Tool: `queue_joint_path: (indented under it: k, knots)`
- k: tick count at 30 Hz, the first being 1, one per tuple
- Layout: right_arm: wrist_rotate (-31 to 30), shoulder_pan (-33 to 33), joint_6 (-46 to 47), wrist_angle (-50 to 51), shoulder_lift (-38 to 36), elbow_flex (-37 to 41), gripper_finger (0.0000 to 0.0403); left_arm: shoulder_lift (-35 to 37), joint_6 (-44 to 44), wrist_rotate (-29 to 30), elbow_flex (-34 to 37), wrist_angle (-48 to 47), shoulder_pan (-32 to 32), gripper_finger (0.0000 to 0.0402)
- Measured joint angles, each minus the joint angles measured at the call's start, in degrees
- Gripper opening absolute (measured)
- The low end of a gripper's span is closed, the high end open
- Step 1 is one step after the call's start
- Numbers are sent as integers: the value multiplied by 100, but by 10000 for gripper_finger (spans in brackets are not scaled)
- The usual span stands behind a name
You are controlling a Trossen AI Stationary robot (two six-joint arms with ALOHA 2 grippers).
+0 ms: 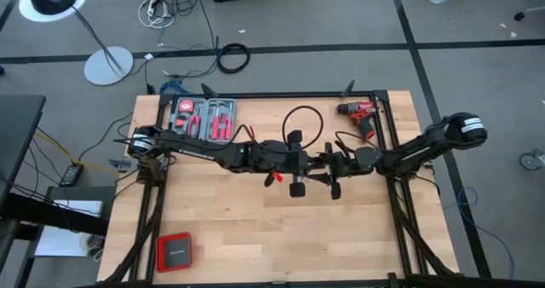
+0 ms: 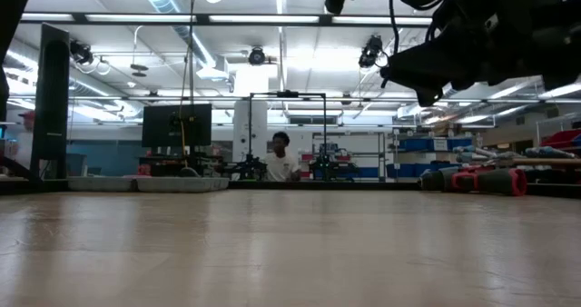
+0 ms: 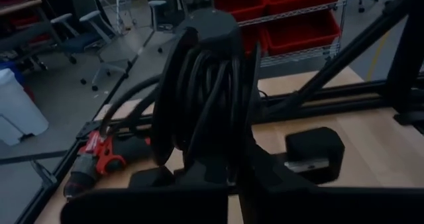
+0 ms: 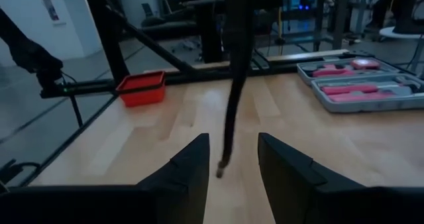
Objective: Coil cords
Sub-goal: Coil the black wire on the spool
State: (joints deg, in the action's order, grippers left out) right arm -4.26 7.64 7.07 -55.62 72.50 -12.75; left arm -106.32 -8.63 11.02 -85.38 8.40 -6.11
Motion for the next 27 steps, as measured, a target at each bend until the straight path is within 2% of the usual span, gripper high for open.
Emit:
queue_joint_path:
  k: [7, 15, 21, 27]
  knots:
    - [4, 2, 48, -506, 382, 0, 109, 0, -16, 69, 0, 36, 0, 8]
    - [165, 2, -35, -427, 419, 0, 11, 0, -15, 112, 0, -152, -28, 8]
    - [150, -6, -36, -41, 286, 207, 7, 0, 163, 136, 0, -670, -71, 8]
    - [181, -133, 5, 28, -395, 785, 6, 87, 392, 323, 0, -1372, -117, 8]
